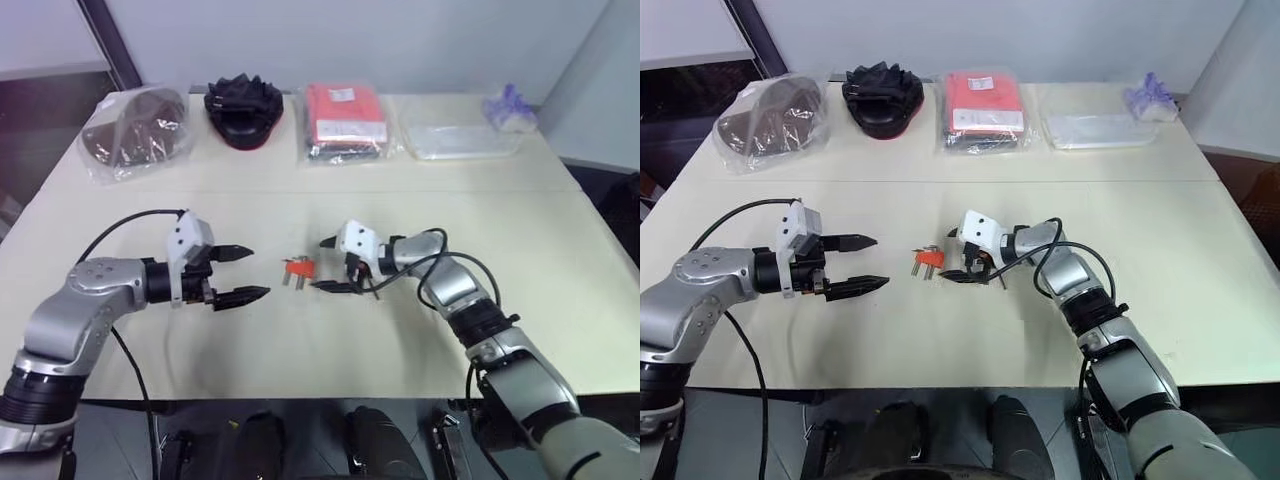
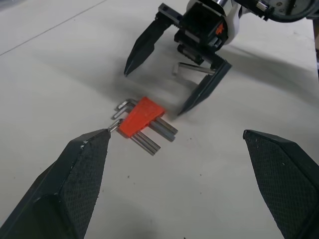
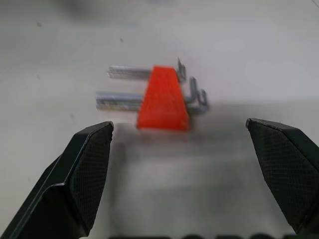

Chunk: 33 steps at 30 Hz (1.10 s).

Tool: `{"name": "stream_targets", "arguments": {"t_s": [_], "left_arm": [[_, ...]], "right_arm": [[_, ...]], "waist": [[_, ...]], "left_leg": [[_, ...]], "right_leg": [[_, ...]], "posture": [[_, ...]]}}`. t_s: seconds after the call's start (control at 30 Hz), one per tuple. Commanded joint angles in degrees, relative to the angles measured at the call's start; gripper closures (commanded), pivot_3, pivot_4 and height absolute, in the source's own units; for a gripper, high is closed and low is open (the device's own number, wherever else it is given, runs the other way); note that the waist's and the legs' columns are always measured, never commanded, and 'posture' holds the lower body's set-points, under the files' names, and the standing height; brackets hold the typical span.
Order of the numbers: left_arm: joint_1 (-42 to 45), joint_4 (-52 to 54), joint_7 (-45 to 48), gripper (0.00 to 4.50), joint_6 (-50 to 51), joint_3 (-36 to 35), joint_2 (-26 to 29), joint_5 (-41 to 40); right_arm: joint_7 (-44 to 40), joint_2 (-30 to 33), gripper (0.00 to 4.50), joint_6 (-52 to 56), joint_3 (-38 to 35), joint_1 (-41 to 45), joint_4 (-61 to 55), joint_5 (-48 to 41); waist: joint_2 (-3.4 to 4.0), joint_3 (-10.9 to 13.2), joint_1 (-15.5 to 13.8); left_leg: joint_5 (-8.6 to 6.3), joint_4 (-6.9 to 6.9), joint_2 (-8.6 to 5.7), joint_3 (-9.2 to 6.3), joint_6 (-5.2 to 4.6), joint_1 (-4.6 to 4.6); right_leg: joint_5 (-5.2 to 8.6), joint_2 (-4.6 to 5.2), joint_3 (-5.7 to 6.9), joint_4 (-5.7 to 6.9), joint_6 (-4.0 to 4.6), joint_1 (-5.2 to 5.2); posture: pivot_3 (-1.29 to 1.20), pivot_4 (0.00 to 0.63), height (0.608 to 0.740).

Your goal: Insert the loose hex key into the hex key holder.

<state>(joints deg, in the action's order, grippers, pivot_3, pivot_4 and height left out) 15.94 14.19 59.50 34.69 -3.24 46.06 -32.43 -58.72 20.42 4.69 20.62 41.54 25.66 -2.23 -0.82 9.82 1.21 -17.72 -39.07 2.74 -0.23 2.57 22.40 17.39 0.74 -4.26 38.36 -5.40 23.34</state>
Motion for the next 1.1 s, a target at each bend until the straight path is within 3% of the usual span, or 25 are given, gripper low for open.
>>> {"name": "stream_targets", "arguments": {"t_s": [0.03,1.0,1.1], "left_arm": [[0.31,1.4,-0.43,0.0,-0.73,-1.24,0.22,0.0],[-2.07,2.76,-2.4,0.0,-2.06,-2.34,-0.43,-0.02],[-2.31,2.79,-2.47,0.0,-2.21,-2.45,-0.34,-0.09]], "right_arm": [[0.96,-1.0,0.05,-0.46,-1.48,0.5,0.52,0.15],[2.06,-5.3,0.05,-3.9,-2.58,2.86,10.55,2.47],[1.93,-5.88,0.88,-4.58,-2.46,3.15,11.23,2.78]], "waist": [[0.0,0.0,0.01],[0.0,0.0,1.39],[0.01,0.0,1.46]], "left_leg": [[0.0,0.0,0.0,0.0,0.0,0.0],[0.0,0.0,0.0,-0.07,0.0,-0.05],[0.0,0.01,0.01,-0.08,0.0,-0.05]], "right_leg": [[0.0,0.0,0.0,0.0,0.0,0.0],[0.0,0.0,0.01,0.12,0.0,-0.02],[0.0,0.0,0.01,0.15,0.0,0.0]], "posture": [[0.0,0.15,0.74],[0.0,0.15,0.74],[0.0,0.15,0.74]]}}
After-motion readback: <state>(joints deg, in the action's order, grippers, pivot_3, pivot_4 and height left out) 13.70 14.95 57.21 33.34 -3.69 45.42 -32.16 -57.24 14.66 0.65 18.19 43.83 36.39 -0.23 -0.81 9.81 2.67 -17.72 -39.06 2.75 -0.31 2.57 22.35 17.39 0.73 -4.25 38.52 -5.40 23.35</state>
